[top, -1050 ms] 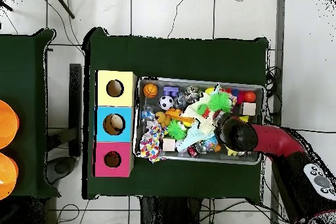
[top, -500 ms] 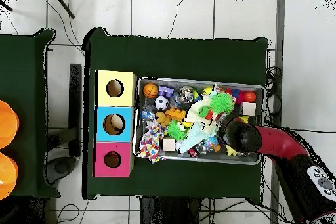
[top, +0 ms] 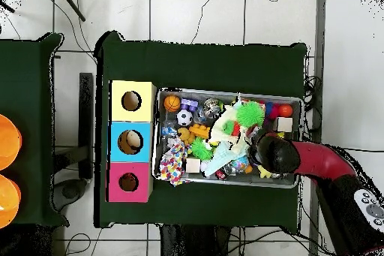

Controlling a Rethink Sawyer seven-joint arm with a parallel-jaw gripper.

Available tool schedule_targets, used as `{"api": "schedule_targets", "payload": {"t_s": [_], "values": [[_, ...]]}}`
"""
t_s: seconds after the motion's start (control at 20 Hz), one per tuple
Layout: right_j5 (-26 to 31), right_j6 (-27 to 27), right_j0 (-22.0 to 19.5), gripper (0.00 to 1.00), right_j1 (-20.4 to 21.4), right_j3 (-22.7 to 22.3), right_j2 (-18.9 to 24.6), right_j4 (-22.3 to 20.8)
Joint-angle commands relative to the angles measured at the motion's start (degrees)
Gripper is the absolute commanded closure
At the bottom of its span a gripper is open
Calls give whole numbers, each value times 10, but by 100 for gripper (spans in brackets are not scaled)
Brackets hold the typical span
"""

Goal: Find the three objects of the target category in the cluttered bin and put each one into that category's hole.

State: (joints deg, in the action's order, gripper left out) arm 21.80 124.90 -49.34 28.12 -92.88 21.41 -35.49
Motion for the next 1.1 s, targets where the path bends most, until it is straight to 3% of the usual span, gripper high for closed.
{"api": "schedule_targets", "payload": {"t_s": [0.05,0.5,1.1], "values": [[71,-57,31,0,81,-48,38,18],[107,-48,47,0,138,-68,35,40],[99,-17,84,0,151,-72,8,49]]}}
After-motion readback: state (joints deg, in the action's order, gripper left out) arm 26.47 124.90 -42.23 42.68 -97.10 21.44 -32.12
